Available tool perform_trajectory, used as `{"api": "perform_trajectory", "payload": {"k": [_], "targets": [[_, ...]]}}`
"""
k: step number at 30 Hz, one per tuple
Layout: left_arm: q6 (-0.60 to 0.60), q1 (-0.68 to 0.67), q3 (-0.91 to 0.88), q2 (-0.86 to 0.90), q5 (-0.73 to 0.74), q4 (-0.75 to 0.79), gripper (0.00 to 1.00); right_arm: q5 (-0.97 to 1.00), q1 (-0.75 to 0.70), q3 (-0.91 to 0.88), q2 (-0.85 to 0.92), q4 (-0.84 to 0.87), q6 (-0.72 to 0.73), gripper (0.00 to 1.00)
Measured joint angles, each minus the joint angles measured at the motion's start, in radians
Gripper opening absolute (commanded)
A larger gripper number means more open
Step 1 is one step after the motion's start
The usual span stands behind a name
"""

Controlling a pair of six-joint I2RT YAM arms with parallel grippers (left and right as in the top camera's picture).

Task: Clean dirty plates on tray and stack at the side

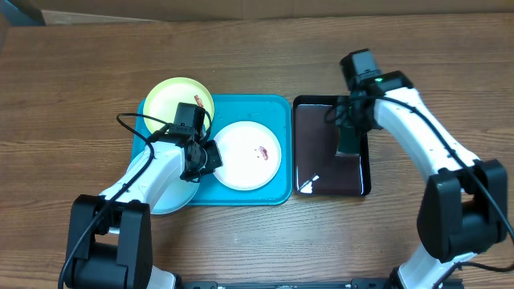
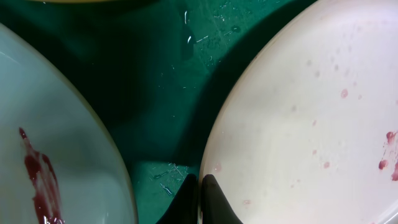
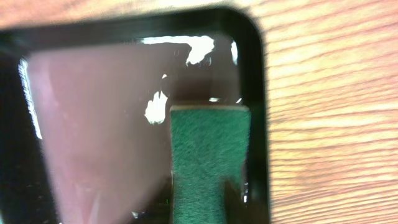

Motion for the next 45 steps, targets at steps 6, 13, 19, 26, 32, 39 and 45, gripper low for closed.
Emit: {"api": "perform_trajectory", "payload": {"k": [6, 13, 19, 26, 32, 39, 45], "targets": [[0.0, 0.0, 0.0, 0.0, 0.0, -0.001, 0.04, -0.007, -0.109, -0.011, -0.008, -0.008, 0.01, 0.04], [0.0, 0.0, 0.0, 0.0, 0.0, -0.001, 0.04, -0.019, -0.201, -0.063, -0.008, 0.019, 0.041, 0.04], [0.0, 0.0, 0.0, 0.0, 0.0, -0.003, 0.04, -0.079, -0.222, -0.104, -0.008, 0.027, 0.062, 0.04], [0.0, 0.0, 0.0, 0.0, 0.0, -0.003, 0.04, -0.144, -0.223, -0.126, -0.008, 0.047, 0.072, 0.04], [0.0, 0.0, 0.001, 0.0, 0.0, -0.003, 0.04, -0.169, -0.222, -0.182, -0.008, 0.095, 0.075, 0.04], [0.0, 0.0, 0.001, 0.0, 0.0, -0.003, 0.04, -0.232, -0.223, -0.185, -0.008, 0.108, 0.074, 0.04], [0.0, 0.0, 0.001, 0.0, 0.0, -0.003, 0.04, -0.268, -0.223, -0.185, -0.008, 0.105, 0.075, 0.04]]}}
